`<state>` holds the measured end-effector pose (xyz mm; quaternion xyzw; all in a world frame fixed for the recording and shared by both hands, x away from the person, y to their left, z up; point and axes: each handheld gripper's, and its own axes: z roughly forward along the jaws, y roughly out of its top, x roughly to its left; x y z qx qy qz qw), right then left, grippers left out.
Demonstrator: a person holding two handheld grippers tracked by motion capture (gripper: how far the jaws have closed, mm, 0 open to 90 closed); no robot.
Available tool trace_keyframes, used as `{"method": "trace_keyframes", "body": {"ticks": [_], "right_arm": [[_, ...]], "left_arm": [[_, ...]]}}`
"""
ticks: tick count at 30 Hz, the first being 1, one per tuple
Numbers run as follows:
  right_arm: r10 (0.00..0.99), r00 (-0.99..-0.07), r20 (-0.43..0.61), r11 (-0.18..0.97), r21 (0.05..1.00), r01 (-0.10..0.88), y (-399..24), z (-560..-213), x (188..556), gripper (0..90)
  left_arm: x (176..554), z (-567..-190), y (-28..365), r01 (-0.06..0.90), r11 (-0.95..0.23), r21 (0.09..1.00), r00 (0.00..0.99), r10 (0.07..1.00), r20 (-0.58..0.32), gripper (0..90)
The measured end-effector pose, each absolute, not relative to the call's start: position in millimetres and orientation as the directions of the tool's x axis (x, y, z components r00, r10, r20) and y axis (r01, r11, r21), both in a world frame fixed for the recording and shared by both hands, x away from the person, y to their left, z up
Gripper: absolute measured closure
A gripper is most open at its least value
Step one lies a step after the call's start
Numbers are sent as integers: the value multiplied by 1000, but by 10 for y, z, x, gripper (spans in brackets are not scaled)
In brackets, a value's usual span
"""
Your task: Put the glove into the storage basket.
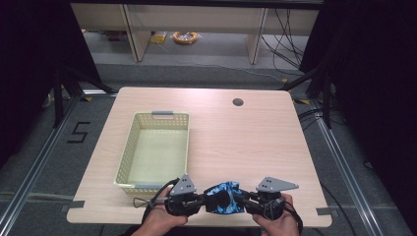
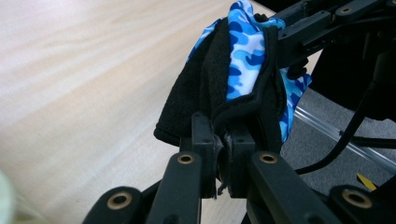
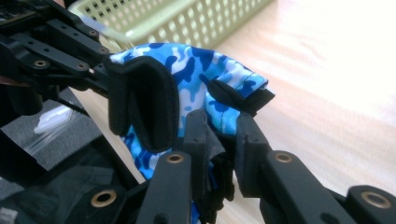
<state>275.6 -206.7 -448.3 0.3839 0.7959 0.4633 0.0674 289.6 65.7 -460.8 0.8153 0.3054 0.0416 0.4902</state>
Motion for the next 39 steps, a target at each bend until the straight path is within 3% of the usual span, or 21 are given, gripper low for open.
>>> {"method": "trace_keyframes", "body": {"ticks": [9, 14, 24, 39], "right_arm": [[663, -701, 261, 242, 812, 531, -1931, -4249, 2774, 783], [648, -730, 218, 271, 830, 488, -1811, -4114, 2926, 783], [599, -777, 194, 290, 852, 436, -1284, -3982, 3268, 783], [548, -804, 230, 354, 807, 472, -436, -4019, 3633, 784]], "left_arm": [[2970, -4332, 825, 442, -327, 835, 805, 555, -209, 851], [3057, -4214, 984, 434, -316, 844, 797, 572, -195, 850], [3233, -4065, 1525, 472, -282, 835, 740, 641, -202, 849], [3409, -4159, 2241, 559, -242, 793, 636, 739, -223, 849]]}}
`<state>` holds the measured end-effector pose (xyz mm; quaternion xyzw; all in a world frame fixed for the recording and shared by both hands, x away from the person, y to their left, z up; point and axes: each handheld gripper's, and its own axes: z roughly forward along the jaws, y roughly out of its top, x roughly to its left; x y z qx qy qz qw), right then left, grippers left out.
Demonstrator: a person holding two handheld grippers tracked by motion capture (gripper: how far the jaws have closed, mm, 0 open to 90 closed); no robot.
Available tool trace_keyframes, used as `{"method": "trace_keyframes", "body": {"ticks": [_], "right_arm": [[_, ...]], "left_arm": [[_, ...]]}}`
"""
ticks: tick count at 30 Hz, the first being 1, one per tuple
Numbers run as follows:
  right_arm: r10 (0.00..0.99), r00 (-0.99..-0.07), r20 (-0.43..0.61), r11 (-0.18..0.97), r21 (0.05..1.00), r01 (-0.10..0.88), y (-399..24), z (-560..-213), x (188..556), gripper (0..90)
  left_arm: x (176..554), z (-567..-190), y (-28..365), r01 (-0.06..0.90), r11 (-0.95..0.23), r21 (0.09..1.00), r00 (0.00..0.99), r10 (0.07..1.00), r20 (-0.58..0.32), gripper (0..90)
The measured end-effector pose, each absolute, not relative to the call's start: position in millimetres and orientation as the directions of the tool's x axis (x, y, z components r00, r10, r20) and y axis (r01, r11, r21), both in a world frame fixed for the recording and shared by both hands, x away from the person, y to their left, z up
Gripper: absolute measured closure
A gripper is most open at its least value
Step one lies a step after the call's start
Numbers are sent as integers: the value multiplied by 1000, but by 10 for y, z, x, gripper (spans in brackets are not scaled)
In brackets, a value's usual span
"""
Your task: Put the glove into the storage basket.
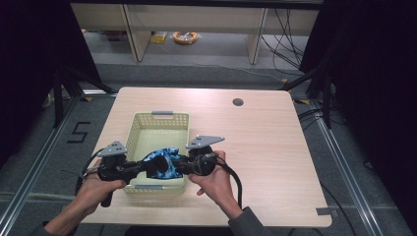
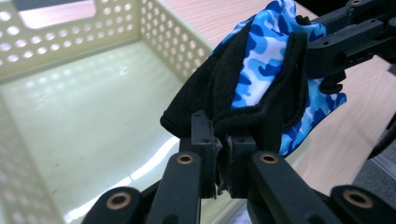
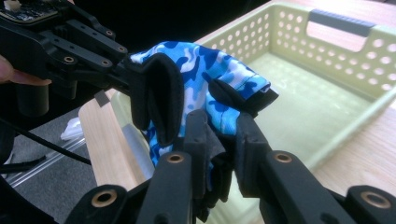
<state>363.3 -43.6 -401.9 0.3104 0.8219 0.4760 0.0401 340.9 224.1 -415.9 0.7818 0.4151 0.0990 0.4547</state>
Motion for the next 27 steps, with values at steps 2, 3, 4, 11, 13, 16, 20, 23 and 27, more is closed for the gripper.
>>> {"method": "trace_keyframes", "body": {"ticks": [2, 3, 4, 11, 13, 16, 20, 23, 27], "right_arm": [[540, -808, 237, 353, 807, 473, -373, -4060, 3669, 784], [536, -808, 244, 357, 802, 479, -350, -4075, 3683, 784], [530, -811, 247, 361, 800, 480, -327, -4089, 3694, 784], [545, -805, 234, 396, 774, 493, -194, -4201, 3733, 784], [552, -798, 242, 404, 760, 509, -164, -4242, 3742, 784], [551, -802, 230, 421, 753, 505, -123, -4309, 3768, 785], [560, -795, 234, 434, 734, 522, -66, -4385, 3784, 784], [566, -789, 238, 440, 722, 534, -36, -4446, 3800, 784], [565, -790, 238, 453, 711, 538, -7, -4475, 3803, 784]], "left_arm": [[3420, -4191, 2274, 566, -228, 793, 624, 747, -231, 849], [3428, -4204, 2297, 572, -231, 787, 623, 746, -233, 849], [3435, -4216, 2312, 577, -233, 783, 618, 751, -232, 849], [3505, -4316, 2401, 605, -261, 753, 609, 760, -225, 848], [3518, -4337, 2435, 610, -292, 736, 620, 755, -215, 848], [3528, -4384, 2446, 623, -295, 724, 608, 765, -212, 848], [3557, -4451, 2466, 640, -316, 700, 609, 764, -212, 848], [3570, -4476, 2477, 645, -321, 693, 607, 766, -211, 846], [3579, -4508, 2486, 660, -334, 673, 607, 765, -215, 842]]}}
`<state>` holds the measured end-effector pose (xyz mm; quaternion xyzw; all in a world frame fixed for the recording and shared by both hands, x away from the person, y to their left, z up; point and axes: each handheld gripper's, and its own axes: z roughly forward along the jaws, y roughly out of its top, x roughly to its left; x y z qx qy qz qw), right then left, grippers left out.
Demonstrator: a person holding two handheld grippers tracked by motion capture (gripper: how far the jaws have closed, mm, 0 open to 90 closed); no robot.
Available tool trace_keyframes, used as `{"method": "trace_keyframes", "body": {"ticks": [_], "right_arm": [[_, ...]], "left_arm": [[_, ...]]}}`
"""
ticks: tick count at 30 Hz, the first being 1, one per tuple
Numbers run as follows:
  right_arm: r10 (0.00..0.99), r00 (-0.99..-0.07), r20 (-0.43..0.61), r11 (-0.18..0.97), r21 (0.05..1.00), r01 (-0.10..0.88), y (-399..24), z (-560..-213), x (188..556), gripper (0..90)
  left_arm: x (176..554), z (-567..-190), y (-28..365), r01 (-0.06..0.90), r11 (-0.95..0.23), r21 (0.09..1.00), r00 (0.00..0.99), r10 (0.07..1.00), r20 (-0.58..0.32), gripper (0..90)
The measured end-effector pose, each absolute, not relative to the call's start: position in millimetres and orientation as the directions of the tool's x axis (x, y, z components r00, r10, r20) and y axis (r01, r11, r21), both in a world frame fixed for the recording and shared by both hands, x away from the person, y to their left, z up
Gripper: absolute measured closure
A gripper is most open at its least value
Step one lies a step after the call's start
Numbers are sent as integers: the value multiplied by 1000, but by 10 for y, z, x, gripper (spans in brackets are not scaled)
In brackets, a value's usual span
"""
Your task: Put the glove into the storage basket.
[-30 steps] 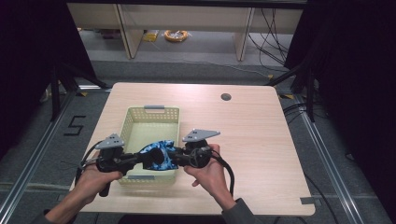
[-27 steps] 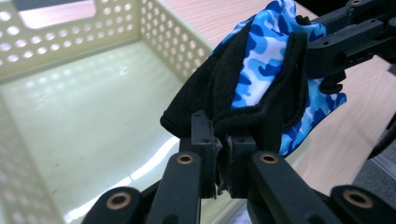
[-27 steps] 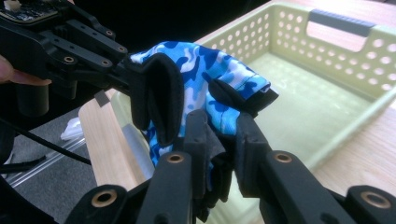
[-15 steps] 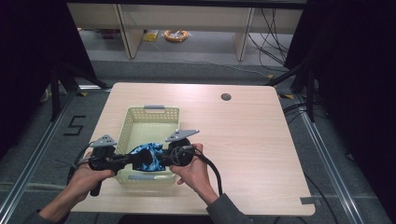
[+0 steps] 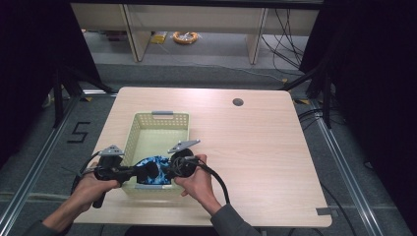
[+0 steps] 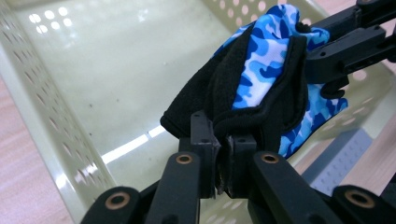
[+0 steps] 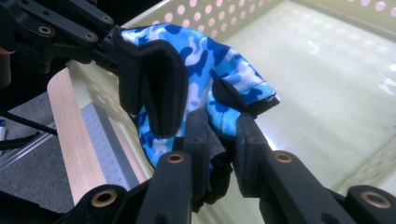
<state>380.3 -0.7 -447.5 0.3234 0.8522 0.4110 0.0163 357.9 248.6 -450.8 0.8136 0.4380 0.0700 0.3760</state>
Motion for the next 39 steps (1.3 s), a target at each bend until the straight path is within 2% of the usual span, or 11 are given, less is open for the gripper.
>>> {"method": "trace_keyframes", "body": {"ticks": [7, 9, 12, 16, 21, 27, 39], "right_arm": [[573, -785, 235, 471, 690, 550, 10, -4538, 3818, 782], [574, -784, 238, 481, 677, 558, 15, -4557, 3817, 782], [590, -771, 239, 477, 667, 572, 24, -4575, 3819, 782], [590, -775, 227, 484, 669, 564, 19, -4577, 3821, 781], [601, -763, 237, 463, 675, 574, 18, -4589, 3822, 780], [606, -757, 243, 473, 655, 589, 5, -4580, 3826, 777], [605, -761, 235, 484, 650, 585, -9, -4569, 3858, 746]], "left_arm": [[3587, -4478, 2474, 680, -335, 653, 607, 756, -245, 810], [3587, -4465, 2453, 685, -327, 651, 602, 757, -253, 762], [3606, -4429, 2456, 686, -327, 650, 606, 752, -261, 645], [3616, -4370, 2472, 693, -369, 619, 621, 742, -253, 551], [3595, -4340, 2537, 706, -360, 610, 602, 759, -250, 478], [3531, -4276, 2615, 719, -369, 590, 601, 756, -260, 428], [3496, -4189, 2607, 715, -315, 624, 568, 782, -256, 350]]}}
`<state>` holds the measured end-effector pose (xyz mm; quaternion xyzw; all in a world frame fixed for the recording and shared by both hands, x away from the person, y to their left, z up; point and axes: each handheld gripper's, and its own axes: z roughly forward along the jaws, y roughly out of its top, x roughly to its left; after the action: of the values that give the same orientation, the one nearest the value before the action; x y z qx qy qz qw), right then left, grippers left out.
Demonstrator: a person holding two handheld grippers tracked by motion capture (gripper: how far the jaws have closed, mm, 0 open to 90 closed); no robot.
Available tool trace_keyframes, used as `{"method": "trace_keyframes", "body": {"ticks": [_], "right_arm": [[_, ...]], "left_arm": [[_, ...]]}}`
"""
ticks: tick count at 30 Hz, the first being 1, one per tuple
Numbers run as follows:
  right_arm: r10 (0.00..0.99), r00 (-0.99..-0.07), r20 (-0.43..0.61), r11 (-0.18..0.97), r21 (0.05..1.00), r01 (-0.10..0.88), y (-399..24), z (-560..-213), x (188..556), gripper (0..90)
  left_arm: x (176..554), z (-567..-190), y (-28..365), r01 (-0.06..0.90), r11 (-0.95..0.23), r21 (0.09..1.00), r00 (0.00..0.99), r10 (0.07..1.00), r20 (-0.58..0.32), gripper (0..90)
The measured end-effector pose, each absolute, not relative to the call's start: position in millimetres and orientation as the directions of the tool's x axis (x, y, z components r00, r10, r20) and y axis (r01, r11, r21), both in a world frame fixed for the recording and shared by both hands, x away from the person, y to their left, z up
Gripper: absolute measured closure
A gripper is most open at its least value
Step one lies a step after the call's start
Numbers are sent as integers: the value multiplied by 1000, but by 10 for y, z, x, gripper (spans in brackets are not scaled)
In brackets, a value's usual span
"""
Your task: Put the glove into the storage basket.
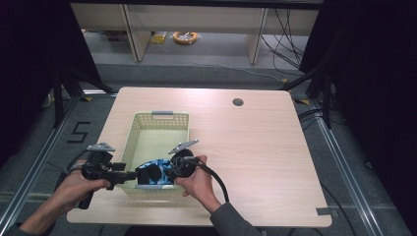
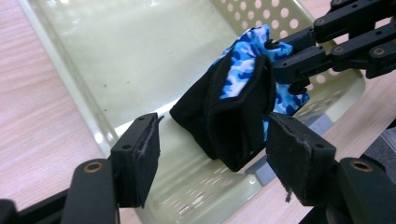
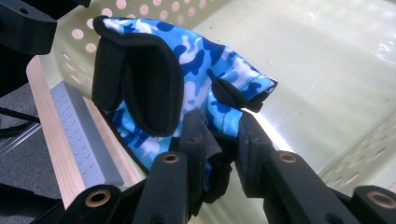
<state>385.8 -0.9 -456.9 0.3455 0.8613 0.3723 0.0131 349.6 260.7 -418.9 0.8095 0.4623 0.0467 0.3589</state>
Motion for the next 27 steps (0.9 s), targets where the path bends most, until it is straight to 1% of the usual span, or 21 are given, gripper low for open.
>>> {"method": "trace_keyframes", "body": {"ticks": [3, 4, 5, 9, 10, 11, 12, 13, 14, 15, 16, 18, 19, 20, 22, 23, 24, 25, 26, 27], "right_arm": [[619, -751, 231, 488, 635, 598, -8, -4559, 3864, 725], [635, -732, 247, 482, 614, 625, -8, -4543, 3847, 717], [603, -769, 212, 501, 649, 572, -21, -4559, 3881, 712], [604, -775, 184, 515, 652, 556, -25, -4535, 3871, 681], [605, -777, 173, 520, 653, 550, -25, -4526, 3867, 679], [606, -777, 172, 521, 653, 551, -27, -4516, 3860, 664], [606, -776, 175, 522, 649, 553, -26, -4505, 3854, 643], [617, -764, 188, 517, 635, 574, -18, -4480, 3836, 628], [608, -775, 170, 529, 641, 556, -21, -4471, 3837, 621], [605, -780, 159, 533, 646, 546, -20, -4461, 3833, 621], [597, -790, 141, 541, 657, 526, -27, -4445, 3834, 621], [610, -774, 167, 522, 650, 552, -11, -4401, 3806, 612], [596, -790, 145, 538, 658, 526, -30, -4383, 3817, 608], [596, -789, 149, 535, 659, 528, -30, -4366, 3813, 605], [579, -804, 132, 539, 678, 499, -50, -4339, 3829, 597], [589, -795, 144, 527, 677, 514, -58, -4324, 3818, 592], [577, -805, 136, 532, 686, 497, -71, -4316, 3829, 589], [588, -795, 147, 521, 684, 511, -85, -4304, 3818, 584], [584, -800, 134, 522, 693, 497, -101, -4301, 3820, 576], [571, -810, 131, 523, 703, 482, -118, -4290, 3827, 570]], "left_arm": [[3499, -4174, 2578, 707, -327, 627, 579, 777, -248, 345], [3493, -4182, 2554, 704, -311, 639, 573, 780, -251, 344], [3494, -4172, 2547, 706, -328, 627, 581, 775, -248, 343], [3485, -4172, 2499, 703, -346, 622, 595, 765, -247, 340], [3484, -4177, 2482, 696, -340, 632, 597, 763, -248, 340], [3478, -4160, 2477, 698, -358, 620, 598, 767, -231, 340], [3479, -4177, 2464, 693, -343, 635, 601, 760, -245, 340], [3481, -4173, 2457, 695, -349, 628, 604, 757, -248, 339], [3478, -4173, 2450, 694, -353, 627, 607, 755, -247, 339], [3472, -4181, 2437, 690, -345, 637, 604, 759, -243, 340], [3473, -4170, 2440, 693, -358, 625, 611, 752, -246, 339], [3461, -4173, 2422, 688, -350, 635, 608, 755, -243, 339], [3458, -4167, 2415, 693, -346, 632, 606, 754, -253, 339], [3457, -4158, 2421, 690, -361, 628, 615, 749, -245, 339], [3445, -4159, 2409, 685, -346, 642, 612, 751, -248, 339], [3442, -4150, 2410, 688, -348, 637, 612, 750, -251, 339], [3435, -4150, 2398, 690, -330, 644, 602, 756, -257, 338], [3429, -4150, 2394, 685, -322, 653, 602, 755, -260, 337], [3426, -4136, 2395, 691, -329, 644, 604, 753, -263, 334], [3411, -4137, 2383, 683, -321, 656, 603, 755, -259, 329]]}}
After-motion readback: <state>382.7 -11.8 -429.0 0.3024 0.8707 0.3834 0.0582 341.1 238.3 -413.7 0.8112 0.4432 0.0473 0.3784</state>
